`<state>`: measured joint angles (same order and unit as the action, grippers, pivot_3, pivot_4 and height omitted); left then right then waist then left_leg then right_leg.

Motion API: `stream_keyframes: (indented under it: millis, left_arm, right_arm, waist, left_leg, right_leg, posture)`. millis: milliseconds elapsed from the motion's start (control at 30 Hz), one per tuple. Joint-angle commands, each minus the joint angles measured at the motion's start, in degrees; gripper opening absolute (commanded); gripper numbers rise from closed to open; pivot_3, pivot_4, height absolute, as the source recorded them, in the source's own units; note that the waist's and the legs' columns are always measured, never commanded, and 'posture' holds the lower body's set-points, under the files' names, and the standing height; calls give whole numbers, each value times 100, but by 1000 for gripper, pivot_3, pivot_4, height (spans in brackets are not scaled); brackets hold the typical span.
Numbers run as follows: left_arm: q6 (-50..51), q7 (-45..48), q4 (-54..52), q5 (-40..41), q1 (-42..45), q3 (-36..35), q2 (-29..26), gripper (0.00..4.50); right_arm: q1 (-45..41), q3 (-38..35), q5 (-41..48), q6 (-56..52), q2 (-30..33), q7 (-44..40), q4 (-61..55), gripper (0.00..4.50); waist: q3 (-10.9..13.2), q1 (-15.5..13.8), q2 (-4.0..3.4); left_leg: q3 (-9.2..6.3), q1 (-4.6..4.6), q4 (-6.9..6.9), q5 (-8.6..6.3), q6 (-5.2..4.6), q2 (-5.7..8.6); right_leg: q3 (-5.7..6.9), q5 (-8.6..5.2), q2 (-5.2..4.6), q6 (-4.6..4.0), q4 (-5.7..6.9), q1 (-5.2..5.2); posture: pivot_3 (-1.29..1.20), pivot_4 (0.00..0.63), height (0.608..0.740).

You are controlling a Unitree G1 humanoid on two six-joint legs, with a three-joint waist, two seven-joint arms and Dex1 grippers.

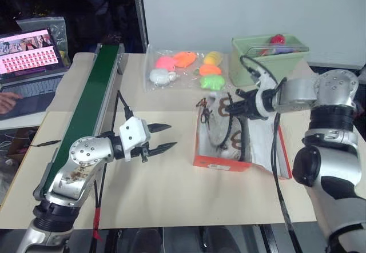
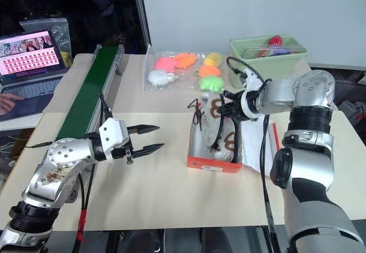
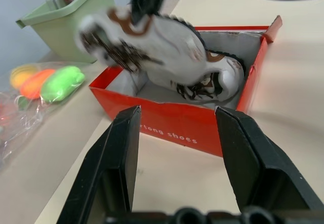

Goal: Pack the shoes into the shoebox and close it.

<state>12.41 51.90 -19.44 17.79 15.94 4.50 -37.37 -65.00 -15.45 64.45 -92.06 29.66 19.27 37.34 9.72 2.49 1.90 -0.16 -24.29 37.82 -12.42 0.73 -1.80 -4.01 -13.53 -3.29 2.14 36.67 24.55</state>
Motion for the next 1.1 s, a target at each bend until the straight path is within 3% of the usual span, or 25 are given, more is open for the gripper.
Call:
stream_keyframes:
  millis: [33, 300, 600, 633, 900, 1100]
  left_arm:
    - [-51, -81, -331, -36, -7, -95, -31, 2483]
    - [128, -242, -567, -29, -38, -162, -109, 2483]
    - [207, -385, -751, -127, -79, -124, -116, 2483]
    - [212, -392, -753, -130, -80, -127, -113, 2555]
    - [130, -342, -625, -153, -26, -100, -71, 2555]
    - [7, -226, -456, -169, 62, -9, -1, 2555]
  right_arm:
    - [13, -46, 186, -44, -7, -11, -57, 198]
    - [305, -338, -793, 28, -689, -182, -25, 198]
    - [586, 438, -2173, 741, -956, -1313, 204, 198]
    - [587, 415, -2260, 810, -961, -1417, 216, 1131]
    - [281, 30, -2568, 717, -950, -1827, -447, 3770]
    - [176, -756, -2551, -4, -947, -1695, -1582, 3770]
  waist:
    - [0, 10, 0]
    - [0, 19, 0]
    - [-5, 32, 4]
    - [-5, 32, 4]
    - [-4, 23, 2]
    - [-3, -1, 1]
  left_leg:
    - [0, 2, 0, 0, 0, 0]
    - [0, 6, 0, 0, 0, -2]
    - [-1, 28, 0, 0, 0, -3]
    - [-1, 41, 0, 0, 0, -3]
    - [0, 48, 2, 0, 1, -3]
    - [-2, 22, 2, 0, 1, -2]
  right_leg:
    - [0, 0, 1, 0, -1, 0]
    - [-2, 0, 3, 0, 2, 0]
    - [0, 0, 5, 0, 1, -22]
    - [0, 0, 5, 1, -2, -34]
    - [-4, -1, 6, 1, 8, -32]
    - [-1, 0, 4, 1, 7, -13]
  posture:
    - [0, 150, 729]
    - [0, 150, 729]
    - [0, 150, 729]
    - [0, 150, 729]
    - [0, 150, 729]
    - [0, 150, 729]
